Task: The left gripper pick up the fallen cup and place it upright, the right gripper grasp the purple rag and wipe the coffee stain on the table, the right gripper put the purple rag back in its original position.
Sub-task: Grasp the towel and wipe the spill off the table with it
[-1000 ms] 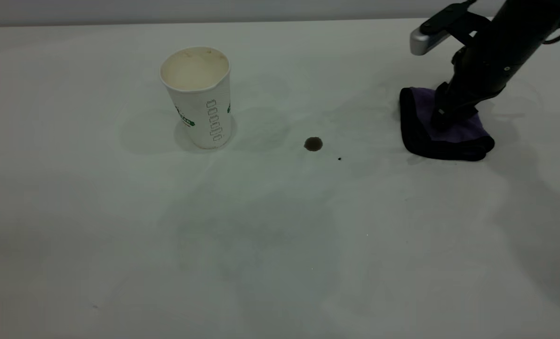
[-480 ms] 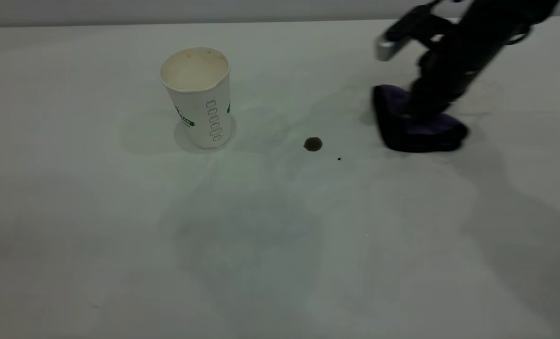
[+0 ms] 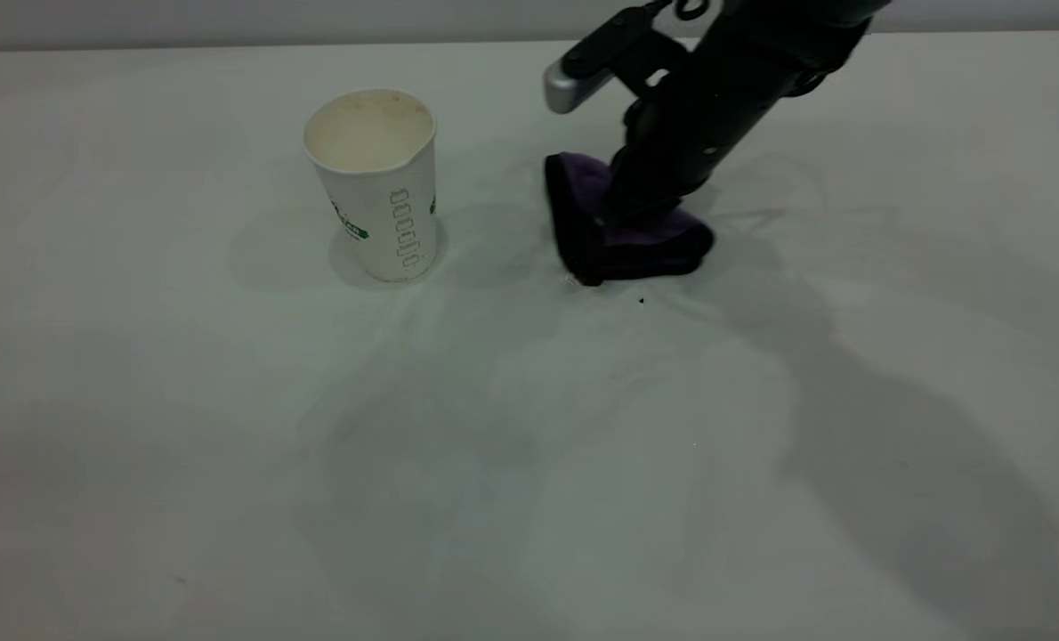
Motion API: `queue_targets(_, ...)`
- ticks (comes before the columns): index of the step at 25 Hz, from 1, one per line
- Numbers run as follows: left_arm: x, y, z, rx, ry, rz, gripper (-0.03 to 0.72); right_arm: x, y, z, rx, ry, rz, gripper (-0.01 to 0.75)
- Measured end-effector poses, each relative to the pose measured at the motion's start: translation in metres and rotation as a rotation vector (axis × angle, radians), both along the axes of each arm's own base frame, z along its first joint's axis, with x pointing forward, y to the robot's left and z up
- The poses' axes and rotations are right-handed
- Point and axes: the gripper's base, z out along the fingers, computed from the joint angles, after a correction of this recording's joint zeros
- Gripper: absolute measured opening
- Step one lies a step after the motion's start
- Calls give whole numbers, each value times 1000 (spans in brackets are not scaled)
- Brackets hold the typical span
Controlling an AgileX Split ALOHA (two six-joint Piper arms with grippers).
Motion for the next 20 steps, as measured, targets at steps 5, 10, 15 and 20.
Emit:
queue_targets(5,0,0,0,0,0,0,536,-14,19,-1,39,84,30,45)
queue_targets(10,0,0,0,0,0,0,536,-34,36,-1,89,250,87,45)
queue_targets(15,0,0,0,0,0,0,536,-67,53,-5,106,474,229,45)
queue_targets(20,0,0,0,0,0,0,536,-82,63,-9,92,509,303,45)
